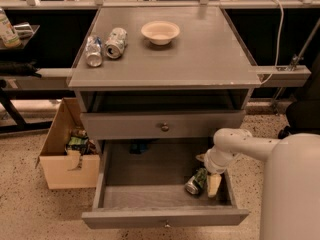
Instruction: Pick green can from middle drawer and place on counter
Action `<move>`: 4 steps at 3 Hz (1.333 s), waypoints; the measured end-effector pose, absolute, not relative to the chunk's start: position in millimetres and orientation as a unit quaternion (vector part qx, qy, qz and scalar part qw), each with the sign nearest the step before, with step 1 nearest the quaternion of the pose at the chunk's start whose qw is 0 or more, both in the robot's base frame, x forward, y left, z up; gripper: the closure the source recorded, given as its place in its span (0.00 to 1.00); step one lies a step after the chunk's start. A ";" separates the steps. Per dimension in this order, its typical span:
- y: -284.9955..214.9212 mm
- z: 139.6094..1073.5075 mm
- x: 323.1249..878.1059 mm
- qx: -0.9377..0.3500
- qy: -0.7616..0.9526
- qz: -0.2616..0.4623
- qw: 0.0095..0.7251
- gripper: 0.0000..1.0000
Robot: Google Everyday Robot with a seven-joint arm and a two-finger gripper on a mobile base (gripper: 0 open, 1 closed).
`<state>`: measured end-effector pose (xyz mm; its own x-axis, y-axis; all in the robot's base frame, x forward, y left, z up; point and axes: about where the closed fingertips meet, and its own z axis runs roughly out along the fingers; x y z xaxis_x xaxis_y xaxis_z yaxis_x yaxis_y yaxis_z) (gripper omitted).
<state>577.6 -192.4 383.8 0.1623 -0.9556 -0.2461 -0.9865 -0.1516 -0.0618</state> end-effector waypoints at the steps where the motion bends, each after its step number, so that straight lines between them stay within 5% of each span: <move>1: -186.6 377.7 578.0 -0.758 0.638 0.078 0.106 0.16; 4: -168.0 381.4 572.1 -0.769 0.621 0.091 0.121 0.85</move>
Offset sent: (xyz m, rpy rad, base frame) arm 0.0028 0.0186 -0.0108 0.0188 0.0010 0.0409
